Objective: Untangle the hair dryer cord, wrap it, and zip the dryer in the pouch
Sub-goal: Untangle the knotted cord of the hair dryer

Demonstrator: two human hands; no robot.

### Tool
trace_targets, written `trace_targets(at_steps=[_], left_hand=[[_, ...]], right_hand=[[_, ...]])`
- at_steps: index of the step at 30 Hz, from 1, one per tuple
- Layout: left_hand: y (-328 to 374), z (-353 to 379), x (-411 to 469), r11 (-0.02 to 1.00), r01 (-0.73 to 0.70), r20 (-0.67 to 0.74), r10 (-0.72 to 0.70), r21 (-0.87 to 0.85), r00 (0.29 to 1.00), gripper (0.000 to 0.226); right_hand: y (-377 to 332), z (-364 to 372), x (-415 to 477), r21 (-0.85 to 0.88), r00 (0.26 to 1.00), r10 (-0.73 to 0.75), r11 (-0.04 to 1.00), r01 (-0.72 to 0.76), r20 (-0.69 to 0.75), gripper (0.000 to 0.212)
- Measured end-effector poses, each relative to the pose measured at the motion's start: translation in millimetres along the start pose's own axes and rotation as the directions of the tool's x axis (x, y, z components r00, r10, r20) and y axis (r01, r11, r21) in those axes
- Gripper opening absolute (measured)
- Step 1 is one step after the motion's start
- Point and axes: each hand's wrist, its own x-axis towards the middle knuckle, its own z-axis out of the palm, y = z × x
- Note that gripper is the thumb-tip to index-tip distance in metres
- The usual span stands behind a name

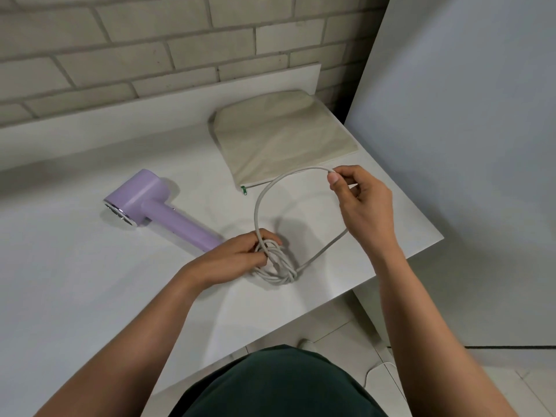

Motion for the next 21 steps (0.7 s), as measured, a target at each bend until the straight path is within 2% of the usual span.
trace_targets(at_steps=[2, 7, 10, 12, 14, 16, 18, 19, 21], left_hand=[[0.2, 3.2, 2.0, 1.000, -0.022, -0.053, 0.022, 0.009, 0.998, 0.016], [4.9, 6.9, 7.1, 0.996, -0.078, -0.166, 0.085, 0.046, 0.982, 0.026], [11.0, 4.1, 7.2, 0.993, -0.083, -0.204, 0.098, 0.081, 0.974, 0.030], [14.4, 2.4, 7.1, 0.986, -0.081, -0.214, 0.112, 0.147, 0.970, 0.033], [18.1, 2.4, 7.0, 0.969, -0.081, -0.217, 0.134, 0.235, 0.967, 0.038], [22.6, 2.3, 6.8, 0.949, -0.095, -0.214, 0.164, 0.299, 0.963, 0.040], [26.3, 1.4, 6.5, 0.928, -0.109, -0.207, 0.192, 0.357, 0.959, 0.039], [27.5, 0.5, 6.2, 0.919, -0.110, -0.203, 0.198, 0.378, 0.959, 0.039], [28.4, -0.7, 4.4, 0.929, -0.125, -0.205, 0.206, 0.348, 0.957, 0.034]], right_hand=[[5.9, 0.1, 2.6, -0.012, 0.999, 0.036, 0.999, -0.036, 0.021, 0.016], [30.6, 0.3, 9.0, -0.197, 0.974, 0.143, 0.974, -0.108, 0.177, 0.019], [38.4, 5.5, 5.2, -0.395, 0.931, 0.190, 0.917, -0.055, 0.312, 0.031], [34.6, 9.8, 1.2, -0.493, 0.939, 0.105, 0.867, 0.075, 0.327, 0.055], [20.3, 13.0, -4.5, -0.417, 0.912, -0.131, 0.857, 0.301, 0.388, 0.071], [2.1, 17.8, -10.5, -0.271, 0.753, -0.346, 0.782, 0.561, 0.560, 0.078], [-7.2, 28.3, -15.1, -0.232, 0.601, -0.414, 0.658, 0.717, 0.684, 0.073], [-7.1, 33.3, -14.0, -0.247, 0.571, -0.421, 0.609, 0.754, 0.705, 0.064], [-4.0, 36.8, -7.3, -0.273, 0.576, -0.437, 0.580, 0.768, 0.691, 0.037]])
